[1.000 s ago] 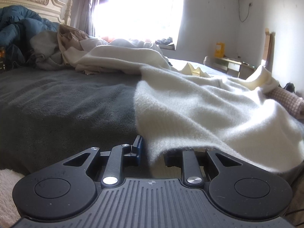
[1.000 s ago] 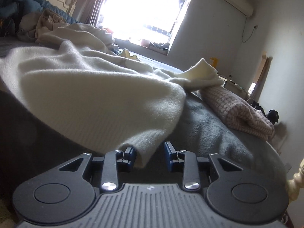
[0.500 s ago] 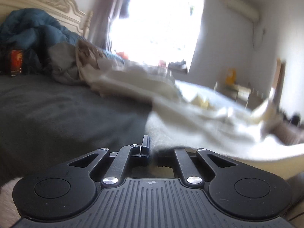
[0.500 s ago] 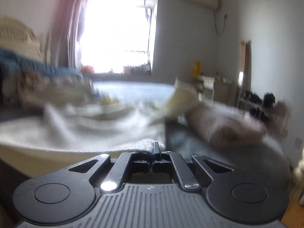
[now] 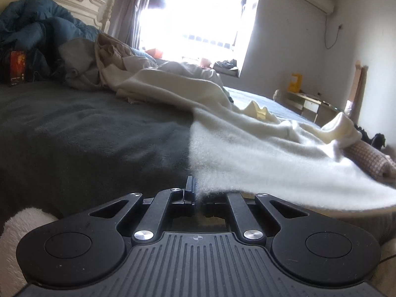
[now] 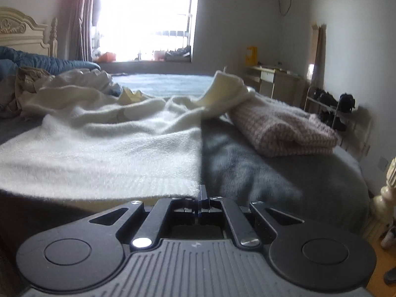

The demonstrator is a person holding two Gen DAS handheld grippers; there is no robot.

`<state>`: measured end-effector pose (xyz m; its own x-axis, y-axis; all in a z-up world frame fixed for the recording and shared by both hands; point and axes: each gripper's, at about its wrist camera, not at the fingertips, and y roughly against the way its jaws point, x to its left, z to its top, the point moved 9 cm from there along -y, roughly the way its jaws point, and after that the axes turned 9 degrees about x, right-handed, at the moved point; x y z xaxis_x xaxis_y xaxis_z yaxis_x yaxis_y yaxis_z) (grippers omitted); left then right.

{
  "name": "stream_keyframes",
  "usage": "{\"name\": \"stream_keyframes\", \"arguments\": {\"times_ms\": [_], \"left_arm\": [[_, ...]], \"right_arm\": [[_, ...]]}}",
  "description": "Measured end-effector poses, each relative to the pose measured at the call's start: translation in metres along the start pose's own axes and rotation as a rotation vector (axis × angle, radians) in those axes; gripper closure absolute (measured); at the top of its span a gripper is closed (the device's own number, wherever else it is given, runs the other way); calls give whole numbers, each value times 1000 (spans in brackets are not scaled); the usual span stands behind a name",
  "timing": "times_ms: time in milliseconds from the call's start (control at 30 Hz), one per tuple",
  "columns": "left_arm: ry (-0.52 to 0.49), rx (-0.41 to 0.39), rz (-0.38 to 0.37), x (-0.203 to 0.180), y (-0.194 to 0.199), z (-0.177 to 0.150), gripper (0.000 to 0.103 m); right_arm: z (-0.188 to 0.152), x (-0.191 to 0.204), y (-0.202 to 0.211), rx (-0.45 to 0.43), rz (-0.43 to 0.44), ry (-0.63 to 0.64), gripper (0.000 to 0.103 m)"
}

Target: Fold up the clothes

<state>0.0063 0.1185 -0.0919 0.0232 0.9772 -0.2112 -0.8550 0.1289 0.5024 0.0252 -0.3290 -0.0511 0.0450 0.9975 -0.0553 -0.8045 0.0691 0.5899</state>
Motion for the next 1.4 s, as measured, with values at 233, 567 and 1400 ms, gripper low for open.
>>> {"name": "stream_keyframes", "arguments": {"times_ms": [233,567,1400], "left_arm": [[-91,62,-8,0,-13,-20,99],[-220,172,-33,3,-30,-47,85],[-20,98,-269,-27,-57,37,70]], "right_arm": [[-18,-1,-9,57,-8,41,102],[-57,-10,-41,173,-16,167,60],[31,0,-33,-44,291,19,64]]}}
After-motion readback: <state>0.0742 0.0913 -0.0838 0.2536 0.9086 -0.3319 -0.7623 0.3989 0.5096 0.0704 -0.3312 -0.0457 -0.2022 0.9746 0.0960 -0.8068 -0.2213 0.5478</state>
